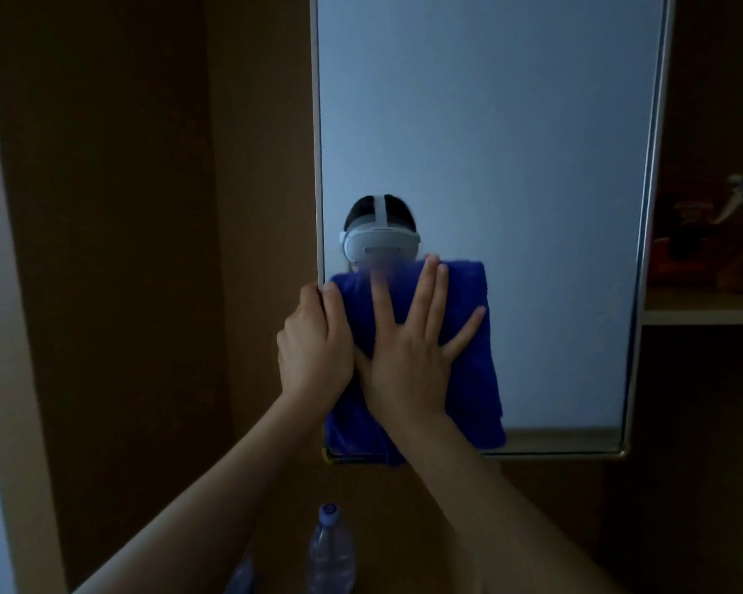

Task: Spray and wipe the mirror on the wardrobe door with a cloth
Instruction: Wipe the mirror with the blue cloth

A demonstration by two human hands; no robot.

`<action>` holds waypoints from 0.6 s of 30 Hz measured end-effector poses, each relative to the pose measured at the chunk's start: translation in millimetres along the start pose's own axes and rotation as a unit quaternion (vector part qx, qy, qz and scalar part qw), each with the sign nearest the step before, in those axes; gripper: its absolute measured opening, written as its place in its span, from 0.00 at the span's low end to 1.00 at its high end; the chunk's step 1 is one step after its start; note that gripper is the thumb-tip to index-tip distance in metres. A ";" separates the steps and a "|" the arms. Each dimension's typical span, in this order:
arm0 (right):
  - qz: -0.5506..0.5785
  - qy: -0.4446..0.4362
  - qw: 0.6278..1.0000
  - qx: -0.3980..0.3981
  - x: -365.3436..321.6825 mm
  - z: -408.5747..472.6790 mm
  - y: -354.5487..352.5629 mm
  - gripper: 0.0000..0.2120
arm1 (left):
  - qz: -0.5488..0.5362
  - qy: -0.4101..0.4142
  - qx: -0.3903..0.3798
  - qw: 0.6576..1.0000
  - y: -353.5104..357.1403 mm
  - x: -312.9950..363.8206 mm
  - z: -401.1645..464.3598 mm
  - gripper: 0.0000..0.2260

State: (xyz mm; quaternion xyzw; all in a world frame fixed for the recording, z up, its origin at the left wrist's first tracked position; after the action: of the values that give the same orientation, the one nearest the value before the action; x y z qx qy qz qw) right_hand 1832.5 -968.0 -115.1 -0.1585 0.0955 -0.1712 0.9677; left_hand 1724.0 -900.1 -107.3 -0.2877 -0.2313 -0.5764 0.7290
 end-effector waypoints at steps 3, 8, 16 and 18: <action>0.013 0.007 1.000 0.016 -3.8 26.0 -12.1 0.38 | -0.013 -0.007 0.006 1.000 -3.0 0.1 -1.7 0.20; -0.018 -0.011 1.000 0.003 -6.8 2.8 -2.0 0.40 | -0.023 0.000 0.011 1.000 -5.9 1.3 -3.2 0.22; -0.014 -0.043 0.999 -0.015 -5.5 -65.5 24.8 0.40 | -0.001 -0.007 0.026 1.000 -4.0 0.6 -3.8 0.21; -0.010 -0.046 0.999 -0.017 -3.8 -66.7 24.8 0.39 | -0.001 -0.007 0.030 1.000 -3.2 0.9 -4.5 0.21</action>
State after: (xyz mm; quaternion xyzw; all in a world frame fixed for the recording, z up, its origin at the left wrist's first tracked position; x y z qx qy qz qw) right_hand 1820.5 -962.8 -185.2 -0.1835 0.0525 -0.1720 0.9664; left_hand 1721.1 -904.3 -109.5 -0.2695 -0.2536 -0.5679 0.7352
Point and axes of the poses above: each hand's wrist, its own z-axis towards the middle knuckle, its own y-axis out of the palm, x = y × z, the point moved 10 cm from there along z, towards the middle knuckle, and after that the axes turned 1 degree about x, right-handed, at the moved point
